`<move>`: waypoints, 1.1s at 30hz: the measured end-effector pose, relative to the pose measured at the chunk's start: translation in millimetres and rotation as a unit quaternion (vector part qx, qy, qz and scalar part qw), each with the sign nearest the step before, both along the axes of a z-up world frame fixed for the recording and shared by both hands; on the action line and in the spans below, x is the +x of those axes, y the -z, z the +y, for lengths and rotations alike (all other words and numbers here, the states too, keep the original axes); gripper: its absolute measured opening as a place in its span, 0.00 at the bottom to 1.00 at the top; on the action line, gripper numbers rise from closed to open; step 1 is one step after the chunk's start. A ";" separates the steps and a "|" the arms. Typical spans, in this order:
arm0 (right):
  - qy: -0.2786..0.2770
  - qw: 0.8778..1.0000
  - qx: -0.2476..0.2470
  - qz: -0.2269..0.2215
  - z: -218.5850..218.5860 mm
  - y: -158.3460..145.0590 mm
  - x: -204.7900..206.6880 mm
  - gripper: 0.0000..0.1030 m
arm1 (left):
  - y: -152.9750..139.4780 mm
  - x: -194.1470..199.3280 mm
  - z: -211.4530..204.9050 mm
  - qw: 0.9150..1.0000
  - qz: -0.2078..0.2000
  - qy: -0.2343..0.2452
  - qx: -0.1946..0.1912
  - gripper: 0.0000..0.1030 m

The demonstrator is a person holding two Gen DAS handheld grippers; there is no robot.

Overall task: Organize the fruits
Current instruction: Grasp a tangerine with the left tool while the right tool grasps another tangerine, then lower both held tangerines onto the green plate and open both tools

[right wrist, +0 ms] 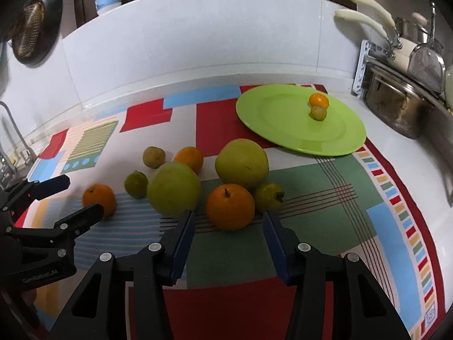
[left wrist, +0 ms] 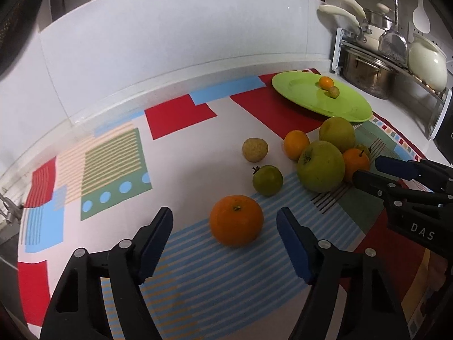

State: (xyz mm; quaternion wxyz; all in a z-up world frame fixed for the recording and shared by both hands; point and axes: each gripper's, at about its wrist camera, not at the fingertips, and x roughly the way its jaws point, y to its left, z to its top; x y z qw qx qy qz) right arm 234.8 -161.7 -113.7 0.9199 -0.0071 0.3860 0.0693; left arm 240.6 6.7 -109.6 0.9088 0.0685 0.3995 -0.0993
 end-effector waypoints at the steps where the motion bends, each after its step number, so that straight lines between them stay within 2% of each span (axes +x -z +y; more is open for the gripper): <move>1: 0.000 1.000 0.001 0.001 -0.4 0.3 0.9 0.49 | 2.1 1.9 -1.3 1.000 0.003 0.001 0.001 0.69; 9: -0.005 1.000 0.003 0.008 -1.5 6.3 12.8 0.44 | 10.3 11.2 -5.1 1.000 0.021 0.003 -0.005 0.56; 13: -0.011 1.000 0.009 0.011 -1.0 8.7 15.4 0.41 | 12.8 14.8 -5.8 0.999 0.032 0.001 -0.016 0.41; 19: -0.011 1.000 0.012 0.006 -1.0 8.0 11.2 0.40 | 9.5 9.6 -8.8 1.000 0.023 0.001 -0.014 0.41; 33: -0.013 0.999 0.028 -0.038 -11.1 -26.2 -22.4 0.40 | -38.7 -20.6 -22.0 0.999 -0.029 0.014 -0.027 0.40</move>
